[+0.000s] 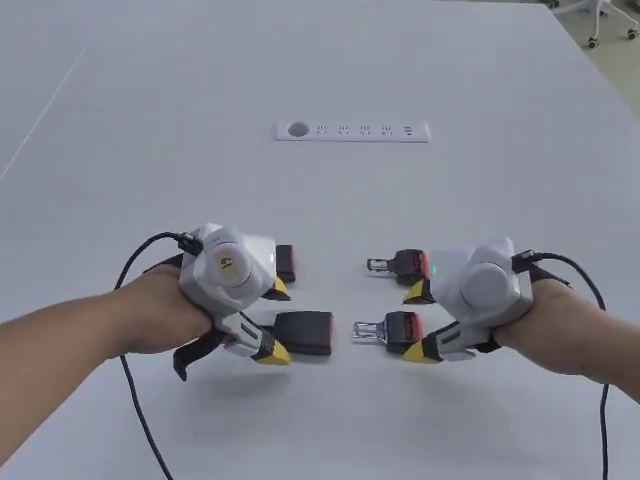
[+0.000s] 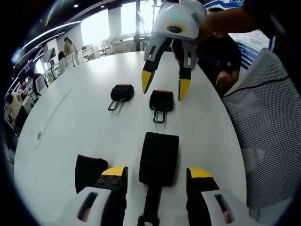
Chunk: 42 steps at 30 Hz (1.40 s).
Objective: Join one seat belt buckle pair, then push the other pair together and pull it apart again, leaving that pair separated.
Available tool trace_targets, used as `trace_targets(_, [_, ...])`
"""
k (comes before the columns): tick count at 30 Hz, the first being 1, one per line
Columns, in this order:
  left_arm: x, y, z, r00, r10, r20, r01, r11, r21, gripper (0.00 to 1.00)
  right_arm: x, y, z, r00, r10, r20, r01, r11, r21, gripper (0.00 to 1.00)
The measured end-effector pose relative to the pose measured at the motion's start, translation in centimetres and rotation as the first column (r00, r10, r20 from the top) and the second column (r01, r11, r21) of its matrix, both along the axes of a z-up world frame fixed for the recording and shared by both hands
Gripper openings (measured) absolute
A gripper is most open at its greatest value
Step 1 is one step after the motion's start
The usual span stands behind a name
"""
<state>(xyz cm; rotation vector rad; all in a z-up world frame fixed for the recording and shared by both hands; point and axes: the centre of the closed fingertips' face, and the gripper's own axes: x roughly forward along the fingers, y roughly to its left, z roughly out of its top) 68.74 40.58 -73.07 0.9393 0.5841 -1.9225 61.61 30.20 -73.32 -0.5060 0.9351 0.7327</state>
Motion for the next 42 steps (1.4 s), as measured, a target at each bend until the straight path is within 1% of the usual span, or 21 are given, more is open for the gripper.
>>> trace_targets(5, [0.0, -0.2, -0.3, 1.0, -0.006, -0.004, 0.006, 1.0, 0.008, 0.48, -0.1, 0.1, -0.5, 1.0, 0.018, -0.023, -0.018, 1.0, 0.011, 0.39])
trace_targets(7, [-0.2, -0.2, -0.5, 1.0, -0.013, -0.012, 0.013, 1.0, 0.014, 0.46, -0.2, 0.1, -0.7, 0.999, 0.025, -0.033, -0.025, 1.0, 0.016, 0.38])
trace_targets(8, [-0.3, -0.2, -0.6, 1.0, -0.021, -0.014, 0.021, 1.0, 0.015, 0.44, -0.3, 0.1, -0.9, 0.999, 0.032, -0.037, -0.031, 0.999, 0.013, 0.37])
trace_targets(12, [-0.5, -0.4, -0.8, 1.0, -0.028, -0.015, 0.028, 0.999, 0.018, 0.43, -0.4, 0.1, -1.1, 0.998, 0.039, -0.047, -0.039, 0.999, 0.013, 0.35])
trace_targets(15, [-0.6, -0.6, -1.1, 0.999, -0.037, -0.013, 0.037, 0.999, 0.028, 0.4, -0.3, 0.1, -1.2, 0.998, 0.046, -0.049, -0.046, 0.999, 0.011, 0.35])
trace_targets(17, [-0.8, -0.5, -1.2, 0.999, -0.051, -0.016, 0.052, 0.998, 0.041, 0.37, -0.3, 0.0, -1.3, 0.997, 0.064, -0.053, -0.064, 0.998, -0.002, 0.34])
trace_targets(20, [-0.7, -0.6, -1.2, 0.998, -0.065, -0.009, 0.065, 0.997, 0.035, 0.36, -0.4, 0.0, -1.4, 0.994, 0.084, -0.065, -0.085, 0.996, -0.011, 0.34])
trace_targets(22, [-0.6, -0.6, -1.3, 0.998, -0.067, -0.001, 0.067, 0.997, 0.031, 0.34, -0.5, 0.0, -1.5, 0.994, 0.088, -0.069, -0.088, 0.996, -0.006, 0.33])
trace_targets(25, [-0.4, -0.6, -1.5, 0.998, -0.055, 0.007, 0.055, 0.998, 0.041, 0.33, -0.5, -0.1, -1.6, 0.994, 0.086, -0.073, -0.087, 0.996, -0.008, 0.33])
trace_targets(27, [-0.3, -0.5, -1.6, 0.998, -0.063, 0.026, 0.062, 0.997, 0.044, 0.33, -0.5, -0.1, -1.7, 0.993, 0.087, -0.075, -0.088, 0.996, -0.009, 0.33])
trace_targets(28, [-0.4, -0.4, -1.7, 0.996, -0.08, 0.037, 0.079, 0.996, 0.037, 0.33, -0.5, -0.1, -1.7, 0.993, 0.09, -0.075, -0.091, 0.996, -0.01, 0.33])
trace_targets(31, [-0.4, -0.5, -1.6, 0.995, -0.088, 0.036, 0.087, 0.996, 0.034, 0.33, -0.5, -0.1, -1.8, 0.992, 0.099, -0.077, -0.101, 0.995, -0.014, 0.33])
trace_targets(33, [-0.4, -0.5, -1.7, 0.995, -0.091, 0.034, 0.09, 0.995, 0.04, 0.33, -0.5, -0.1, -1.9, 0.992, 0.103, -0.077, -0.104, 0.994, -0.014, 0.33])
trace_targets(34, [-0.5, -0.5, -1.8, 0.994, -0.098, 0.038, 0.096, 0.994, 0.042, 0.33, -0.5, 0.0, -1.9, 0.992, 0.105, -0.076, -0.106, 0.994, -0.012, 0.33])
trace_targets(36, [-0.5, -0.5, -1.7, 0.994, -0.097, 0.04, 0.096, 0.994, 0.045, 0.33, -0.4, 0.1, -1.8, 0.991, 0.117, -0.06, -0.117, 0.993, -0.006, 0.33])
trace_targets(38, [-0.5, -0.4, -1.8, 0.996, -0.085, 0.038, 0.083, 0.995, 0.051, 0.33, -0.4, 0.2, -1.8, 0.992, 0.115, -0.057, -0.116, 0.993, -0.002, 0.33])
trace_targets(42, [-0.5, -0.4, -1.8, 0.996, -0.081, 0.041, 0.078, 0.995, 0.06, 0.32, -0.3, 0.2, -1.9, 0.991, 0.114, -0.071, -0.114, 0.993, 0.007, 0.33])
